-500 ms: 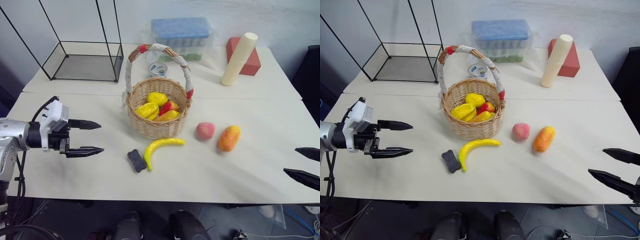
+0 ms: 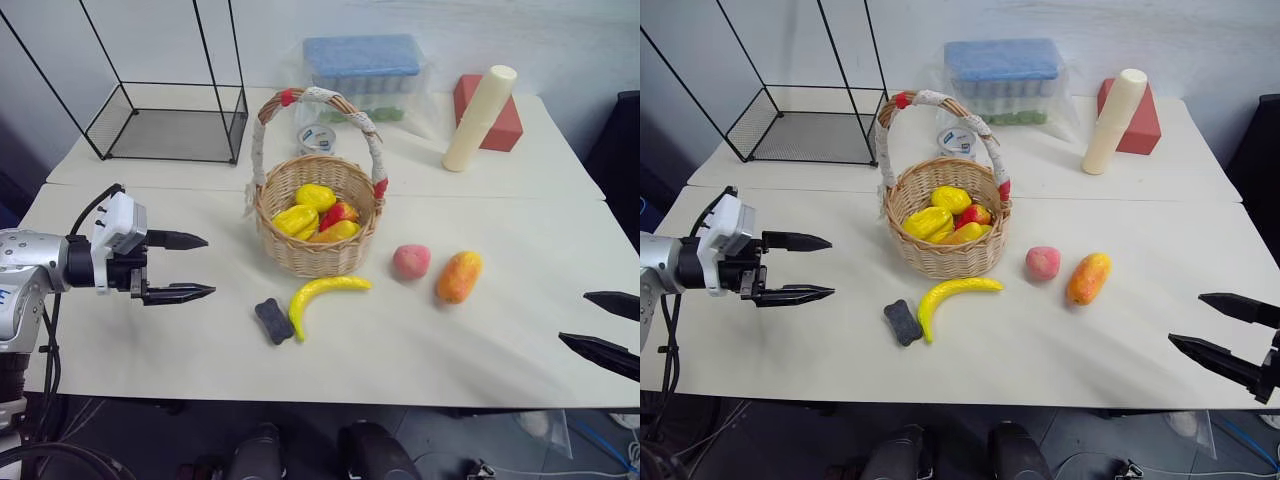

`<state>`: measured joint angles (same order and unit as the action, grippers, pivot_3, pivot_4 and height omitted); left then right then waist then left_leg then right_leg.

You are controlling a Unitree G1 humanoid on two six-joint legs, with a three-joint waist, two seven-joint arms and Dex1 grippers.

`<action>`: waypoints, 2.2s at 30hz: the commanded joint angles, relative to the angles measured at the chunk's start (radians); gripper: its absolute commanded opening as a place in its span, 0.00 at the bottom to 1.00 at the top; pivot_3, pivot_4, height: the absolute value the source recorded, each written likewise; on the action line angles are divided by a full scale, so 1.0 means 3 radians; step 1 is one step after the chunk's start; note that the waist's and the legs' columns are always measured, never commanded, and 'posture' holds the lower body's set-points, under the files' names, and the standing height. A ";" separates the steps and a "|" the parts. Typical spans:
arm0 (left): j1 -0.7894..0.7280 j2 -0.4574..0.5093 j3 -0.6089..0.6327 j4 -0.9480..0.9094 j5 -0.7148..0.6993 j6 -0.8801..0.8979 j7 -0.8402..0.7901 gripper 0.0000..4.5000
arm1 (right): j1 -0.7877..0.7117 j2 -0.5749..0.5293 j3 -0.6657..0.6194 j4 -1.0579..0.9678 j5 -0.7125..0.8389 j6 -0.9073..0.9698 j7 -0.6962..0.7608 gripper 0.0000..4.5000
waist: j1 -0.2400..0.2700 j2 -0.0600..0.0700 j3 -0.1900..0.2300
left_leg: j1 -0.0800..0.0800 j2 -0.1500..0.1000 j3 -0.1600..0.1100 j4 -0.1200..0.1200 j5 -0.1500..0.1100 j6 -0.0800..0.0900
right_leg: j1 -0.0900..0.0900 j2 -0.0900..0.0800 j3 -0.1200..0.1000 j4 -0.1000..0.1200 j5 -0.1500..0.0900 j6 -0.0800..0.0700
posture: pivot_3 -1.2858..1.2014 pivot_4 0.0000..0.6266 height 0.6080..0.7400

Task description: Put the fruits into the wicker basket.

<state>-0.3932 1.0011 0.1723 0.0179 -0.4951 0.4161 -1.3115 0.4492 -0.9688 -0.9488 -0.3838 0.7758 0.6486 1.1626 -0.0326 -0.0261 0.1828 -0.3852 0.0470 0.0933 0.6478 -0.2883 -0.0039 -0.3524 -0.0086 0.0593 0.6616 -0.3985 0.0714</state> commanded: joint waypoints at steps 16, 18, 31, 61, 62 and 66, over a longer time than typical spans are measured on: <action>-0.1145 -0.0603 -0.1727 0.0855 0.1040 -0.2184 -0.1010 1.00 | -0.0582 -0.0435 0.0499 -0.1081 0.0460 0.0300 -0.0013 0.99 | 0.0009 0.0000 0.0000 | -0.0015 0.0000 0.0002 0.0015 0.0006 -0.0008 | -0.0011 0.0002 0.0002 0.0004 0.0002 0.0003 | 0.52 0.24 1.00; -0.1252 -0.0623 -0.1918 0.0981 0.1031 -0.2348 -0.1010 1.00 | -0.0641 -0.0449 0.0530 -0.1100 0.0487 0.0326 -0.0042 0.99 | 0.0012 0.0000 0.0000 | -0.0015 0.0000 0.0002 0.0017 0.0007 -0.0008 | -0.0012 0.0003 0.0002 0.0007 0.0002 0.0003 | 0.52 0.24 1.00; -0.1610 -0.0572 -0.2773 0.1250 0.0935 -0.2631 -0.1010 0.81 | -0.0830 -0.0412 0.0668 -0.1172 0.0558 0.0383 -0.0232 1.00 | 0.0010 0.0000 0.0001 | -0.0015 0.0001 0.0000 0.0027 0.0008 -0.0005 | -0.0013 0.0002 0.0002 0.0020 0.0002 0.0003 | 0.52 0.24 1.00; -0.0185 0.0042 -0.0813 0.0919 0.1281 0.0133 0.1271 0.29 | -0.1647 -0.0315 0.1655 -0.0928 0.0491 0.0096 -0.0424 1.00 | -0.0092 0.0003 -0.0001 | 0.0007 0.0005 -0.0003 0.0014 0.0012 -0.0002 | -0.0014 0.0002 -0.0001 0.0055 -0.0001 -0.0001 | 0.52 0.24 1.00; -0.0186 0.0059 -0.0802 0.0926 0.1298 0.0145 0.1265 0.29 | -0.1656 -0.0315 0.1671 -0.0909 0.0478 0.0080 -0.0419 1.00 | -0.0090 0.0003 -0.0001 | 0.0007 0.0005 -0.0003 0.0013 0.0012 -0.0003 | -0.0015 0.0002 0.0000 0.0055 -0.0001 -0.0001 | 0.52 0.24 1.00; -0.0188 0.0134 -0.0783 0.0974 0.1332 0.0104 0.1187 0.48 | -0.1670 -0.0308 0.1713 -0.0873 0.0430 0.0036 -0.0400 1.00 | -0.0095 0.0003 -0.0001 | 0.0006 0.0005 -0.0002 0.0008 0.0015 -0.0008 | -0.0018 0.0001 0.0000 0.0055 -0.0002 -0.0003 | 0.52 0.24 1.00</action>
<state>-0.4657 1.0114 -0.0682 0.2771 -0.1291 0.4373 -0.9568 -0.0381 -1.0673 -0.4350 -0.6439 0.9137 0.6779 1.0371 -0.0610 -0.0253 0.1823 -0.3837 0.0484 0.0931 0.6499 -0.2837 -0.0064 -0.3588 -0.0082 0.0594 0.6781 -0.3992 0.0703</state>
